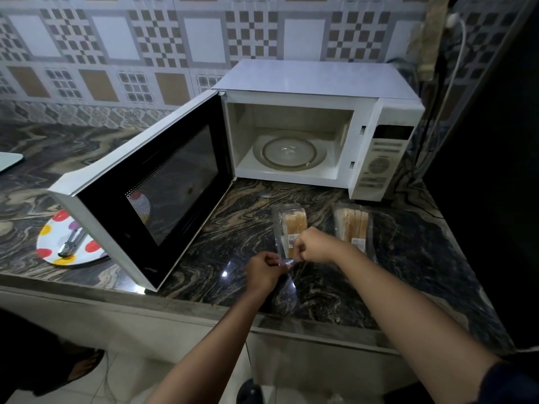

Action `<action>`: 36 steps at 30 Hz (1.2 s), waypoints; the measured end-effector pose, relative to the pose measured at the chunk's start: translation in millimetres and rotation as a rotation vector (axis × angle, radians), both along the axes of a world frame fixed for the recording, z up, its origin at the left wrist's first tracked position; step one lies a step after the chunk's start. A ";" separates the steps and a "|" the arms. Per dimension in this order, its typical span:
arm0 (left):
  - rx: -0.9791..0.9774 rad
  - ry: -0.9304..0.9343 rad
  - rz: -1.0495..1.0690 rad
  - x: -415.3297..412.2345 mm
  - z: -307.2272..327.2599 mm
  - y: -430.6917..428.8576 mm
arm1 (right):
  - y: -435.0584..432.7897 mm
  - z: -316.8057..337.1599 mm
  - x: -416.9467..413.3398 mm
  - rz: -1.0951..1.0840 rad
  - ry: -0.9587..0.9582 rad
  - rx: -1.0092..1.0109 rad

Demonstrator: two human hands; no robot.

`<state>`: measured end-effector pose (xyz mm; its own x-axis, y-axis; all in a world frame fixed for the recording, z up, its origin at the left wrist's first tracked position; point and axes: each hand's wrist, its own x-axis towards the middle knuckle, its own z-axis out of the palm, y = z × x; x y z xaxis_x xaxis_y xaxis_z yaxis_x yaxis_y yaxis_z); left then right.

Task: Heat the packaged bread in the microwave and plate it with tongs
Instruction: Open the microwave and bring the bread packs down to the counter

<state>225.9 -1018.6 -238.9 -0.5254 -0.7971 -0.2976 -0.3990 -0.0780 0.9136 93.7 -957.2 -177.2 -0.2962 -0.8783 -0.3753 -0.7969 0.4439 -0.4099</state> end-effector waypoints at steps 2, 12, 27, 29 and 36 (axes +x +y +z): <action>0.007 -0.018 -0.020 -0.7 3.0 1.4 | 0.1 2.3 -0.6 0.004 0.003 0.033; 0.018 -0.116 -0.003 -5.1 9.8 3.6 | -11.5 34.3 -2.2 0.028 -0.034 0.035; 0.347 -0.043 0.048 -17.1 3.4 -18.7 | -24.6 66.5 -9.0 -0.328 0.349 -0.725; 0.377 -0.006 0.047 -17.6 4.3 -20.7 | -29.7 59.8 -7.5 -0.371 0.331 -0.693; 0.455 0.066 0.018 -13.8 6.9 -24.5 | -50.7 29.1 -5.6 -0.546 0.108 -0.070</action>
